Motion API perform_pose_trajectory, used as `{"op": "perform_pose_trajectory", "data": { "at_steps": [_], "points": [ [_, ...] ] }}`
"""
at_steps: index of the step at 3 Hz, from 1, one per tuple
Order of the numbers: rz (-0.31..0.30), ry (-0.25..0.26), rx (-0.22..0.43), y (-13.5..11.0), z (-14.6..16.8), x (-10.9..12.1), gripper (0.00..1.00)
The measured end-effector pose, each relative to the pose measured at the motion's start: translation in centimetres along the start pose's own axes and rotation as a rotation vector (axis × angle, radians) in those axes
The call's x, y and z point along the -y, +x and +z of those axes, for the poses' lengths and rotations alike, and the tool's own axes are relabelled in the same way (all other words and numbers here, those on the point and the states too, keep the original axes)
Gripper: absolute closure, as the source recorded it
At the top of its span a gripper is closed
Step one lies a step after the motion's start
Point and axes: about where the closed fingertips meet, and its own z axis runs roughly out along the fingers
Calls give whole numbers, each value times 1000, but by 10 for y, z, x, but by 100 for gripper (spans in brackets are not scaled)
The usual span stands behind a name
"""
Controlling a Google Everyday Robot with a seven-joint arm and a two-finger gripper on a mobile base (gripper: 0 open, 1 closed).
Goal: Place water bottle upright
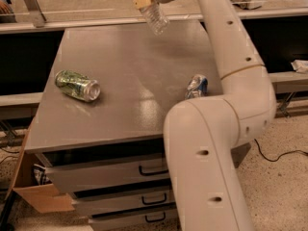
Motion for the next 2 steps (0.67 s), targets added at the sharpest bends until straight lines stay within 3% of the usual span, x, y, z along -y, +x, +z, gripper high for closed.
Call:
{"op": "perform_pose_trajectory", "data": {
  "at_steps": [1, 2],
  "points": [
    [-23, -68, 150, -7, -28, 11, 100],
    [-67, -112, 233, 8, -59, 24, 100]
  ]
}}
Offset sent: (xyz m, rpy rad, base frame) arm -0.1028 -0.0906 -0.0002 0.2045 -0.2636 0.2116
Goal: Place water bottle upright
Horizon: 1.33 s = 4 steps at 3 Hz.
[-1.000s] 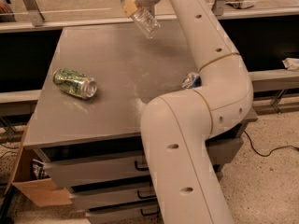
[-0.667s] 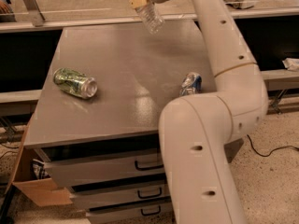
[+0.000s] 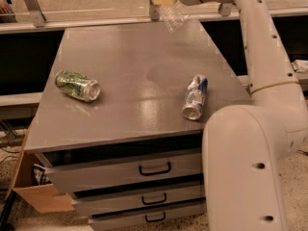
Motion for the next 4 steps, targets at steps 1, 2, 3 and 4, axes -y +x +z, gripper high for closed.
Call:
{"op": "perform_pose_trajectory", "data": {
  "at_steps": [1, 2, 3, 4],
  "points": [
    [-26, -48, 68, 23, -30, 3, 100],
    [-76, -84, 123, 46, -59, 3, 100],
    [-122, -119, 181, 67, -82, -1, 100],
    [-130, -148, 266, 80, -93, -2, 100]
  ]
}}
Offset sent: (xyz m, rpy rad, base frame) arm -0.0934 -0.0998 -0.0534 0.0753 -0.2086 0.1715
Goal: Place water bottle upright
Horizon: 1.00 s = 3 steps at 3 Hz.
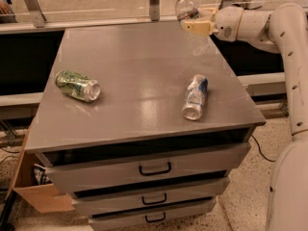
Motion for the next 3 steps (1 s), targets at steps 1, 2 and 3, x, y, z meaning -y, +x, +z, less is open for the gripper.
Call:
{"op": "perform_pose_trajectory", "data": {
  "at_steps": [1, 2, 3],
  "points": [
    [38, -4, 118, 7, -6, 1, 100],
    [38, -4, 118, 7, -5, 1, 100],
    [58, -24, 139, 5, -10, 3, 100]
  ]
}}
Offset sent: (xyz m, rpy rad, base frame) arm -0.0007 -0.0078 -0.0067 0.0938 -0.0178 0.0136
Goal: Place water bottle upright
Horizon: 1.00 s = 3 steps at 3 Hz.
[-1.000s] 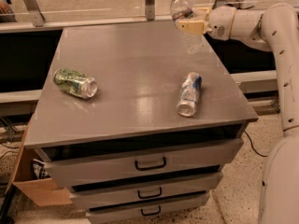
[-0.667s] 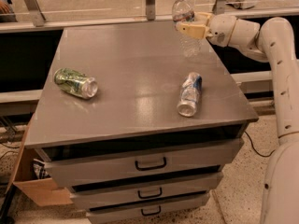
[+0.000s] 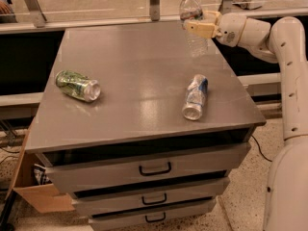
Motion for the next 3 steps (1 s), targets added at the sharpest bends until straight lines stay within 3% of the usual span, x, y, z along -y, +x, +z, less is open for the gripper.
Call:
{"op": "perform_pose_trajectory", "data": {
  "at_steps": [2, 3],
  "points": [
    [45, 17, 147, -25, -43, 16, 100],
    [107, 23, 225, -18, -52, 21, 100]
  ]
}}
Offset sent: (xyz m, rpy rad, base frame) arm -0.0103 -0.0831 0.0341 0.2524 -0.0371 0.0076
